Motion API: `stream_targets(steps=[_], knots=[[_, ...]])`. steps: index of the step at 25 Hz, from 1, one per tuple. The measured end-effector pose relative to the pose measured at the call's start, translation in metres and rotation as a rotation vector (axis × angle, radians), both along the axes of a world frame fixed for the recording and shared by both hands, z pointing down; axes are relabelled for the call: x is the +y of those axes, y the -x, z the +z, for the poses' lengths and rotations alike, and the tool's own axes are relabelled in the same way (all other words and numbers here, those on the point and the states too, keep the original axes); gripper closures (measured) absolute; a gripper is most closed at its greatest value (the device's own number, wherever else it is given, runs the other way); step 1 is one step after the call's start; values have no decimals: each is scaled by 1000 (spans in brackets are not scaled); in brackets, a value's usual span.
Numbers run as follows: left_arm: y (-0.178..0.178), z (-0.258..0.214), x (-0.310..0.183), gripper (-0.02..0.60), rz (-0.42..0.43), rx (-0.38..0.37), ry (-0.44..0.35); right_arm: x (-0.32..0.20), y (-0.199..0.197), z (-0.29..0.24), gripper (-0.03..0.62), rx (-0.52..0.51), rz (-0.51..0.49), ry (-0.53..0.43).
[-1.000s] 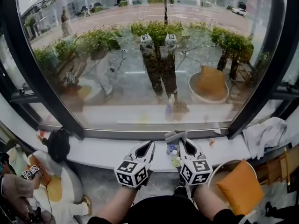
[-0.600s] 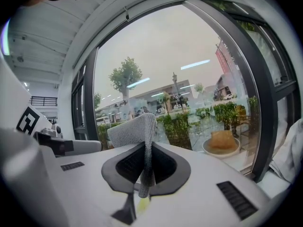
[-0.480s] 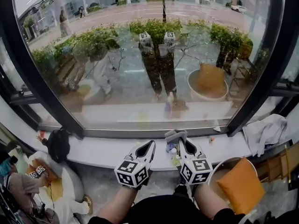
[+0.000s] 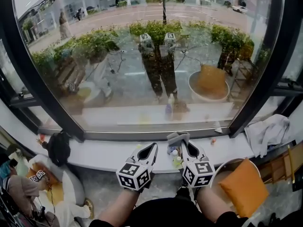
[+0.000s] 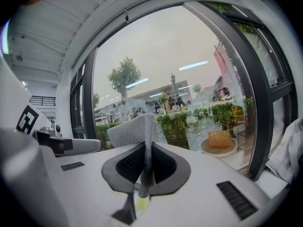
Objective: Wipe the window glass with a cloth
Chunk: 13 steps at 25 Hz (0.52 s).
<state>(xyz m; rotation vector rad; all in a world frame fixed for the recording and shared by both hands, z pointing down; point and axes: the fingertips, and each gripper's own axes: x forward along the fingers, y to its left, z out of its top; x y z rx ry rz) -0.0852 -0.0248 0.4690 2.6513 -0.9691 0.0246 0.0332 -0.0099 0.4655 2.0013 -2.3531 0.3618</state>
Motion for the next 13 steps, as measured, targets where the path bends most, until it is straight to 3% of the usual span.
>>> stream_targets(steps=[13], knots=[[4, -1, 8, 574, 3, -1, -1, 7, 6, 0, 556, 0, 2, 0]])
